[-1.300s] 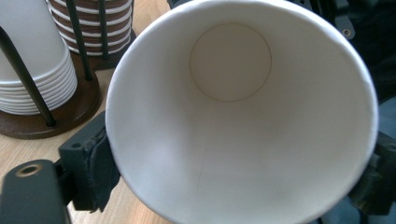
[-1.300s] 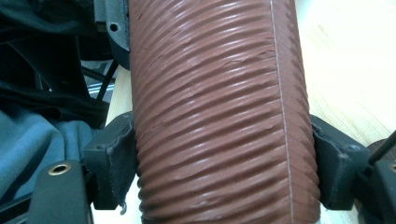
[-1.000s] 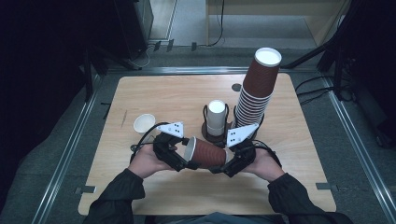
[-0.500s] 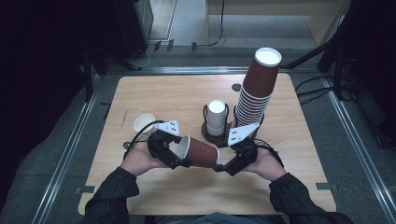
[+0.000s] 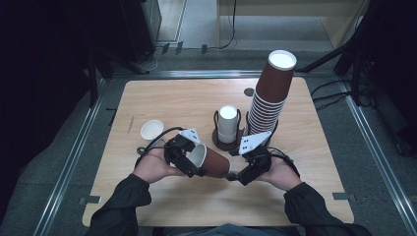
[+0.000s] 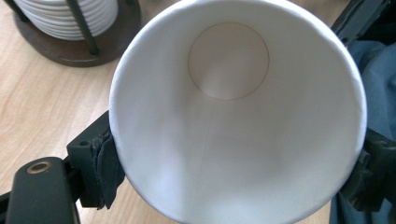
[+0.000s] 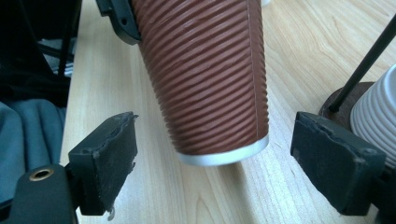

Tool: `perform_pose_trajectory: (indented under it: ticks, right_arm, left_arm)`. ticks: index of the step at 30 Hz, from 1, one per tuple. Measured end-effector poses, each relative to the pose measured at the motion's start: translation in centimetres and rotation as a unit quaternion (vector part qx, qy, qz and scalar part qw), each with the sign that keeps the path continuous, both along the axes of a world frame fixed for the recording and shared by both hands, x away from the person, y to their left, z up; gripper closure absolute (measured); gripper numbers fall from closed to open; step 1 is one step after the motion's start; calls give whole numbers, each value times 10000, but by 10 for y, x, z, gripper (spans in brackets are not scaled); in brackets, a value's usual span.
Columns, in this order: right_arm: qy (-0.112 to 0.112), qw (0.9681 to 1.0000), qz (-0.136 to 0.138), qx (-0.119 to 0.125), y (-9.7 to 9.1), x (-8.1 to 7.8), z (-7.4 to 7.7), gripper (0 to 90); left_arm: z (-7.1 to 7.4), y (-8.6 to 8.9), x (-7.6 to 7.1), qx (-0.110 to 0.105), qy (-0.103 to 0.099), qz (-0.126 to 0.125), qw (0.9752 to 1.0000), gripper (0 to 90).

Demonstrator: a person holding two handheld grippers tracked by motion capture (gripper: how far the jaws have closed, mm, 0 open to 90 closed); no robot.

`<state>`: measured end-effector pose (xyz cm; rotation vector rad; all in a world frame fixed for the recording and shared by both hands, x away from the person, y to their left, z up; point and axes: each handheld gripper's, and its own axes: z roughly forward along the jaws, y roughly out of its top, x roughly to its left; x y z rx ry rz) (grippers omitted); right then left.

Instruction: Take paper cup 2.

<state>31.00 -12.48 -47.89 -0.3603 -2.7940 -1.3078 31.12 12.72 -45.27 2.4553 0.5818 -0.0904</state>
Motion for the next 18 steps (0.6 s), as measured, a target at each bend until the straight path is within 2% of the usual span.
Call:
perform_pose_trajectory:
  ticks: [1, 2, 10, 13, 15, 18]
  right_arm:
    - [-62, 10000, 36, -55, 2, 1, -2, 149]
    - [-12, 10000, 27, -87, 3, 0, -3, 149]
    - [-136, 9993, 157, -296, 12, -2, -11, 149]
    - [-178, 9989, 215, -381, 17, -4, -14, 149]
    - [-224, 9984, 306, -425, 22, -7, -16, 152]
    - [-289, 9980, 354, -442, 25, -9, -16, 172]
  left_arm:
    - [0, -2, 0, 58, 4, -15, 10000, 120]
    - [-1, -6, 0, 124, 38, -24, 9999, 120]
    - [-1, -20, -2, 209, 105, -97, 9997, 116]
    - [-2, -25, -3, 254, 72, -177, 9995, 114]
    - [-4, -33, -5, 273, 20, -322, 9991, 113]
    - [-5, -39, -7, 333, 2, -358, 9988, 112]
